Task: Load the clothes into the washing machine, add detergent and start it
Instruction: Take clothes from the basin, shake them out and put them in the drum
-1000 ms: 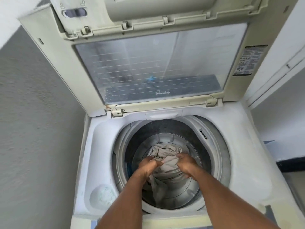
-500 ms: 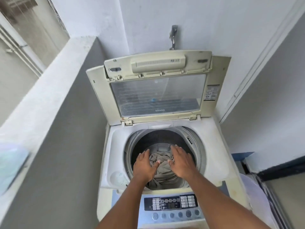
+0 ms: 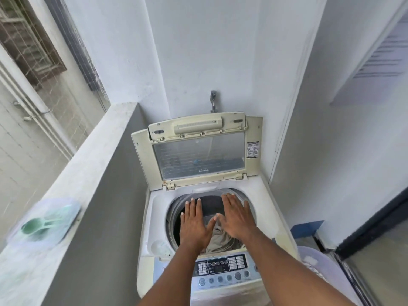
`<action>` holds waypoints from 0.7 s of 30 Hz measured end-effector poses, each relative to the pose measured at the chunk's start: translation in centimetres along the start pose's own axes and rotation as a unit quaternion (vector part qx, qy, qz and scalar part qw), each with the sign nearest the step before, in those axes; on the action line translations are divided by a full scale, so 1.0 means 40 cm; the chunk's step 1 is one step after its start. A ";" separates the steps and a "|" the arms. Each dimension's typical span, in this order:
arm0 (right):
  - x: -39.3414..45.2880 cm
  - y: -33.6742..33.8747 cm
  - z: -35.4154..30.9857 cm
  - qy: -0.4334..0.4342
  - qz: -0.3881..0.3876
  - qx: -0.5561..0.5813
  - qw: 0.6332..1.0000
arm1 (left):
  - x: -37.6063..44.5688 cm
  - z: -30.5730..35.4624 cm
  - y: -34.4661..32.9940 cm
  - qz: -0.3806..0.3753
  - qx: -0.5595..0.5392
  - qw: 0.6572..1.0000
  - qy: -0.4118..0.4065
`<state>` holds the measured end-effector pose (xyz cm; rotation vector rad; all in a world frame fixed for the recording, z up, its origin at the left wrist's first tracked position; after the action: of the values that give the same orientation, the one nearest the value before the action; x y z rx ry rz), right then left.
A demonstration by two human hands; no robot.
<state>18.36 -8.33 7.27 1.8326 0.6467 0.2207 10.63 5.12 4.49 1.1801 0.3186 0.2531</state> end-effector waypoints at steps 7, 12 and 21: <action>-0.045 0.050 0.075 -0.036 0.033 -0.008 0.999 | 0.010 0.100 0.015 0.010 0.015 0.999 -0.047; -0.094 0.096 0.188 -0.078 0.056 -0.017 0.995 | 0.031 0.227 -0.014 0.003 0.008 0.995 -0.097; -0.236 0.202 0.516 -0.172 0.078 -0.030 0.982 | 0.019 0.566 -0.108 -0.014 -0.003 0.977 -0.212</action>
<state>22.43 -32.03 8.85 1.8071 0.2541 0.0237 19.91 -15.69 8.18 1.1905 -0.0406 -0.0269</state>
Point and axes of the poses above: each hand's wrist, its own x-axis towards the middle knuckle, its own y-axis out of the back of the hand, z = x × y, the point moved 5 cm from there along x, towards the middle knuckle, and after that the axes turned 5 degrees about x, right-handed, at the moved point
